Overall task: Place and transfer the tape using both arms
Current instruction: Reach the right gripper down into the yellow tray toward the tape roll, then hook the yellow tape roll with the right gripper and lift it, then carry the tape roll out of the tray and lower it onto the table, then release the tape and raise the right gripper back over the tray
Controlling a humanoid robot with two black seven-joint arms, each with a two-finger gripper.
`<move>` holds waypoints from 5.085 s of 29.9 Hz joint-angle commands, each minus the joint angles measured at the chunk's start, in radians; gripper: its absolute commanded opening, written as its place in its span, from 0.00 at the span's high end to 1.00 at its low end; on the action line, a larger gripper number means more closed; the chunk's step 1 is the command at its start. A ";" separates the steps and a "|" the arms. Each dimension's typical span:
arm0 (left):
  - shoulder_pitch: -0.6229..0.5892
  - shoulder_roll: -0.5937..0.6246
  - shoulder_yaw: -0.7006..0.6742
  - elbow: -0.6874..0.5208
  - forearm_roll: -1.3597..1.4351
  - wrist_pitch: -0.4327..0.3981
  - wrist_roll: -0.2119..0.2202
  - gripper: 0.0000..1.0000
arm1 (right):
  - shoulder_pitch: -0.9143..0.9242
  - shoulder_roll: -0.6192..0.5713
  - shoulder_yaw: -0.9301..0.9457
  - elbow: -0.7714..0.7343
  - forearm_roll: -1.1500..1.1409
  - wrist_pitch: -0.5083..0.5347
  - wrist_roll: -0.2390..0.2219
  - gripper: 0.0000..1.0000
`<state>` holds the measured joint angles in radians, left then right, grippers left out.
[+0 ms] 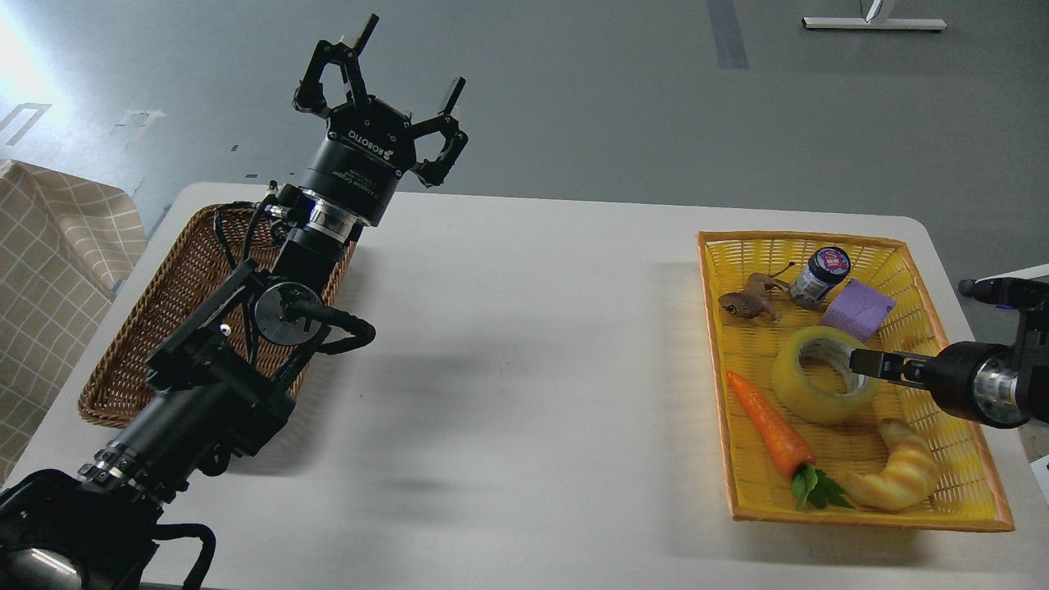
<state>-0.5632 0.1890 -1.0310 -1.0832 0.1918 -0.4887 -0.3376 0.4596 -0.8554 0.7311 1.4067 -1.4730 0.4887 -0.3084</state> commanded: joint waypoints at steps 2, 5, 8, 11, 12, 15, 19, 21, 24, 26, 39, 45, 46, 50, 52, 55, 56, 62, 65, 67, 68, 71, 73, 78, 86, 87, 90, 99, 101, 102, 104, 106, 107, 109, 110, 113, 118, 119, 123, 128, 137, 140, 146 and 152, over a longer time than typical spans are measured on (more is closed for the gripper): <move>0.000 0.001 0.000 0.000 0.000 0.000 0.000 0.02 | 0.004 0.019 -0.001 -0.017 -0.016 0.000 0.000 0.34; 0.000 0.001 0.000 0.000 0.000 0.000 0.000 0.02 | 0.004 0.019 -0.002 -0.022 -0.016 0.000 0.000 0.48; 0.000 0.001 0.000 0.000 -0.002 0.000 0.000 0.02 | 0.004 0.030 -0.002 -0.023 -0.016 0.000 0.000 0.51; 0.000 0.000 0.000 0.000 -0.002 0.000 0.000 0.02 | 0.004 0.035 -0.002 -0.032 -0.013 0.000 0.000 0.57; 0.000 0.001 0.000 0.000 0.000 0.000 0.000 0.02 | 0.004 0.036 -0.002 -0.034 -0.013 0.000 0.000 0.60; 0.000 0.000 0.000 0.000 0.000 0.000 0.000 0.02 | 0.004 0.039 -0.002 -0.035 -0.012 0.000 0.000 0.72; 0.000 0.000 0.000 0.000 0.000 0.000 0.000 0.02 | 0.004 0.041 -0.002 -0.049 -0.012 0.000 0.000 0.89; 0.002 0.000 0.000 0.000 0.000 0.000 0.000 0.02 | 0.005 0.041 -0.002 -0.055 -0.006 0.000 0.002 1.00; 0.002 -0.002 0.000 0.000 0.000 0.000 0.000 0.02 | 0.011 0.039 -0.001 -0.051 -0.004 0.000 0.002 1.00; 0.003 -0.002 0.000 0.000 0.000 0.000 0.000 0.02 | 0.027 0.041 0.005 -0.040 -0.001 0.000 0.005 1.00; 0.006 -0.003 -0.001 0.000 0.000 0.000 0.000 0.02 | 0.123 -0.106 0.042 0.166 0.117 0.000 0.012 1.00; 0.003 -0.003 0.000 0.000 0.000 0.000 0.000 0.02 | 0.264 -0.053 0.027 0.159 0.125 0.000 0.011 1.00; 0.002 -0.003 0.000 0.000 0.000 0.000 0.000 0.02 | 0.295 0.000 0.013 0.155 0.125 0.000 0.011 1.00; 0.000 -0.003 0.000 0.000 0.000 0.000 0.000 0.02 | 0.416 0.104 -0.071 0.120 0.122 0.000 0.009 1.00; 0.000 -0.003 0.000 0.000 0.000 0.000 0.000 0.02 | 0.487 0.151 -0.154 0.091 0.123 0.000 0.009 1.00; 0.000 -0.003 -0.001 0.000 -0.002 0.000 0.000 0.02 | 0.582 0.246 -0.277 0.019 0.123 0.000 0.009 1.00; 0.000 -0.003 -0.001 0.000 -0.002 0.000 0.000 0.02 | 0.591 0.265 -0.294 0.005 0.123 0.000 0.009 1.00; -0.001 -0.003 -0.001 0.000 -0.002 0.000 0.000 0.02 | 0.625 0.435 -0.378 -0.078 0.125 0.000 0.011 1.00; -0.003 -0.005 -0.001 0.000 -0.002 0.000 0.000 0.02 | 0.628 0.495 -0.406 -0.107 0.123 0.000 0.009 1.00; -0.006 -0.005 -0.001 0.000 -0.002 0.000 0.000 0.02 | 0.628 0.522 -0.429 -0.120 0.123 0.000 0.009 1.00; -0.007 -0.006 -0.001 0.000 -0.002 0.000 0.000 0.02 | 0.628 0.533 -0.450 -0.124 0.123 0.000 0.009 1.00; -0.009 -0.006 -0.001 0.000 -0.002 0.000 0.000 0.02 | 0.628 0.561 -0.495 -0.137 0.114 0.000 0.009 1.00; -0.011 -0.006 -0.001 0.000 -0.002 0.000 0.000 0.02 | 0.628 0.573 -0.506 -0.152 0.114 0.000 0.008 1.00; -0.011 -0.006 -0.001 0.000 -0.002 0.000 0.000 0.02 | 0.634 0.641 -0.518 -0.244 0.111 0.000 0.006 1.00; -0.011 -0.005 -0.001 -0.001 -0.002 0.000 -0.001 0.02 | 0.659 0.726 -0.567 -0.298 0.086 0.000 0.006 1.00; -0.011 -0.005 -0.001 -0.001 -0.002 0.000 -0.001 0.02 | 0.659 0.731 -0.570 -0.305 0.086 0.000 0.005 1.00; -0.009 -0.003 -0.004 -0.001 -0.002 0.000 -0.001 0.02 | 0.659 0.746 -0.598 -0.337 0.085 0.000 0.003 1.00; -0.007 -0.005 -0.015 -0.001 -0.002 0.000 -0.001 0.02 | 0.648 0.746 -0.608 -0.345 0.069 0.000 0.003 1.00; -0.007 -0.005 -0.017 -0.001 -0.002 0.000 -0.001 0.02 | 0.648 0.746 -0.607 -0.351 0.069 0.000 0.003 1.00; -0.007 -0.006 -0.017 -0.001 -0.002 0.000 -0.001 0.02 | 0.646 0.748 -0.607 -0.359 0.069 0.000 0.003 1.00; -0.007 -0.006 -0.017 -0.001 -0.002 0.000 -0.001 0.02 | 0.645 0.751 -0.607 -0.370 0.069 0.000 0.003 1.00; -0.007 -0.006 -0.017 -0.001 -0.002 0.000 -0.001 0.02 | 0.643 0.751 -0.607 -0.371 0.069 0.000 0.003 1.00; -0.007 -0.005 -0.017 -0.001 -0.002 0.000 -0.001 0.02 | 0.642 0.754 -0.608 -0.371 0.068 0.000 0.003 1.00; -0.007 -0.005 -0.017 -0.001 -0.002 0.000 -0.001 0.02 | 0.639 0.754 -0.608 -0.373 0.068 0.000 0.003 1.00; -0.007 -0.005 -0.017 -0.001 -0.002 0.000 -0.001 0.02 | 0.636 0.757 -0.608 -0.373 0.068 0.000 0.002 1.00; -0.007 -0.005 -0.017 -0.001 -0.002 0.000 -0.001 0.02 | 0.634 0.762 -0.608 -0.385 0.068 0.000 0.003 1.00; -0.009 -0.005 -0.017 -0.001 -0.002 0.000 -0.001 0.02 | 0.634 0.766 -0.608 -0.407 0.068 0.000 0.003 0.92; -0.009 -0.005 -0.017 -0.001 -0.002 0.000 -0.001 0.02 | 0.634 0.766 -0.608 -0.407 0.069 0.000 0.003 0.86; -0.009 -0.003 -0.018 -0.001 -0.002 0.000 -0.001 0.02 | 0.633 0.766 -0.605 -0.405 0.071 0.000 0.003 0.60; -0.009 -0.005 -0.017 -0.001 -0.002 0.000 -0.001 0.02 | 0.636 0.765 -0.589 -0.402 0.079 0.000 0.003 0.22; -0.015 -0.002 -0.014 0.002 0.001 0.000 0.000 0.02 | 0.623 0.728 -0.378 -0.381 0.083 0.000 0.002 0.00; -0.017 0.000 -0.008 0.002 0.001 0.000 0.002 0.02 | 0.605 0.644 -0.291 -0.309 0.083 0.000 0.009 0.00; -0.023 0.006 -0.003 0.002 0.015 0.000 0.003 0.02 | 0.454 0.517 -0.009 -0.221 0.268 0.000 0.017 0.00; -0.020 0.012 0.006 0.002 0.020 0.000 0.003 0.02 | 0.242 0.440 0.269 -0.152 0.534 0.000 0.015 0.00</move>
<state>-0.5847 0.1994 -1.0287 -1.0814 0.2106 -0.4887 -0.3342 0.7908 -0.3932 0.8657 1.2315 -1.0332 0.4885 -0.2922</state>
